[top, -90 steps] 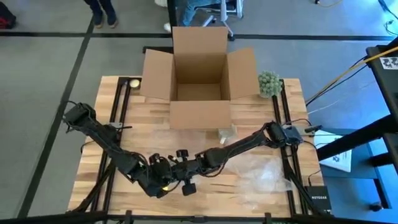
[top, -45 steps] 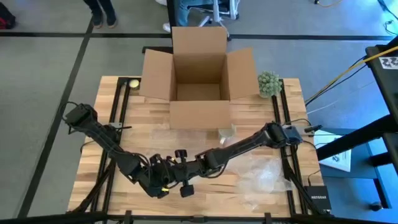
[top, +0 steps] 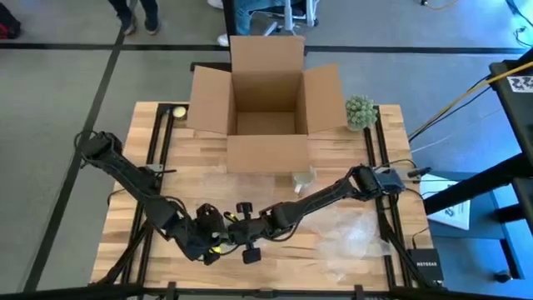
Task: Wrap mug
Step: Wrap the green mug with bubble wrap
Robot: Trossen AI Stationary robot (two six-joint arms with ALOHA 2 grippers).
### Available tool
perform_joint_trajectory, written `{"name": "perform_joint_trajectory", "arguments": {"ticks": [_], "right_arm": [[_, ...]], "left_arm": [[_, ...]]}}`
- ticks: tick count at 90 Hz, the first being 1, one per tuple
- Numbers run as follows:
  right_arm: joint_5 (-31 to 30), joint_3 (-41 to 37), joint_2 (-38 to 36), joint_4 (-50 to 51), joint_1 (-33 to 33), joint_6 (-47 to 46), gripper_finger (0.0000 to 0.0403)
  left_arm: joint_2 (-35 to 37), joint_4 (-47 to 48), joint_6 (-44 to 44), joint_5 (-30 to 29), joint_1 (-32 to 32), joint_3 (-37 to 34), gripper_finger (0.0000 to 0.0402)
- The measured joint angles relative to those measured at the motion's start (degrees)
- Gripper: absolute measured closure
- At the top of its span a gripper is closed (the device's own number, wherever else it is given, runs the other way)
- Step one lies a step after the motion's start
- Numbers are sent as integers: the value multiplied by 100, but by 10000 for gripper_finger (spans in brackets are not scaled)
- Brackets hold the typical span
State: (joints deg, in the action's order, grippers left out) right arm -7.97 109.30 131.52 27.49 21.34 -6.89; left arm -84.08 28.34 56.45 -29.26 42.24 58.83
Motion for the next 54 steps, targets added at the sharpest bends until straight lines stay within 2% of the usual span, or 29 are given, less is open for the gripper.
{"name": "perform_joint_trajectory", "arguments": {"ticks": [20, 28, 39, 45, 54], "right_arm": [[-1, 0, 0, -27, 0, 3, 402], [0, 0, 0, -25, 0, 7, 402], [0, 0, 0, -24, 0, 11, 402], [0, 0, 0, -20, 0, 21, 402], [2, 0, -2, -22, 0, 30, 402]], "left_arm": [[406, 413, -52, -414, 102, 2, 266], [466, 1189, 536, -642, 127, 6, 266], [364, 2153, 1342, -661, 127, -71, 266], [317, 1904, 1365, -615, 125, -186, 266], [265, 918, 925, -546, 116, -405, 266]]}}
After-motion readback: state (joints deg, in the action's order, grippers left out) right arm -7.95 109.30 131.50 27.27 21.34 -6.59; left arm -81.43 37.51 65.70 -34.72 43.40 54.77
